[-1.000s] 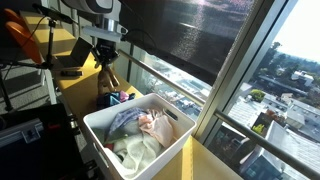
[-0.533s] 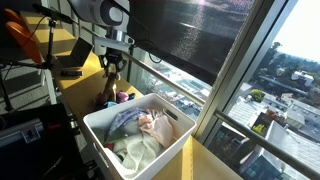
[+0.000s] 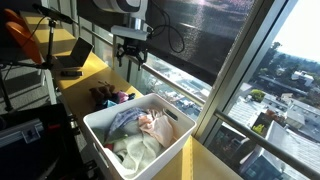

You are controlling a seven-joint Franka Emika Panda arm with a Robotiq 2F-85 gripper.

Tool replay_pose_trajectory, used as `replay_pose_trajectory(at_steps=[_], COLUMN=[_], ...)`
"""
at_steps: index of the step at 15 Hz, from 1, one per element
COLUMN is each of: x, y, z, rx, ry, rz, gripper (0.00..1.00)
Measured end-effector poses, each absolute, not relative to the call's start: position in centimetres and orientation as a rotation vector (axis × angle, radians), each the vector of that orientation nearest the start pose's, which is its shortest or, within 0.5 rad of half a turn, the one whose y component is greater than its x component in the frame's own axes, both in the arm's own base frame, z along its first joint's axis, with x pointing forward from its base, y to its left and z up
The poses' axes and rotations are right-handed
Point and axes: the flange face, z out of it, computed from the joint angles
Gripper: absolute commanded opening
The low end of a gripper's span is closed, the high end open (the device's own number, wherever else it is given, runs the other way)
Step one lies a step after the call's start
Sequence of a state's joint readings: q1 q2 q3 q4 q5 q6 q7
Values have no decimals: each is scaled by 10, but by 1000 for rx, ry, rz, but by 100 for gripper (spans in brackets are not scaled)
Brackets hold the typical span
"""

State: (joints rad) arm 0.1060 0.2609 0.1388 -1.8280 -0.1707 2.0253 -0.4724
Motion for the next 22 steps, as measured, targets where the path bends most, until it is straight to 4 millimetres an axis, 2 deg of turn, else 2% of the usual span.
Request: replay_pose_trajectory(at_steps=[3,7,9,11,14,16,18,22], x=[601,586,580,580,590,602,615,633], y=[71,-27,-57,-66,-66,-70,-82,-106], z=[391,367,356,350,343,326,297,224], rx=[-3068,-3151,-3173,-3181,-3178,-3170,-3161,-3136], ry=[-1102,-870,-797,-770,-751,-713,-661,-566], rz=[134,121,90,42,-48,-86,-84,-6], gripper=[100,100,100,100,100,100,100,100])
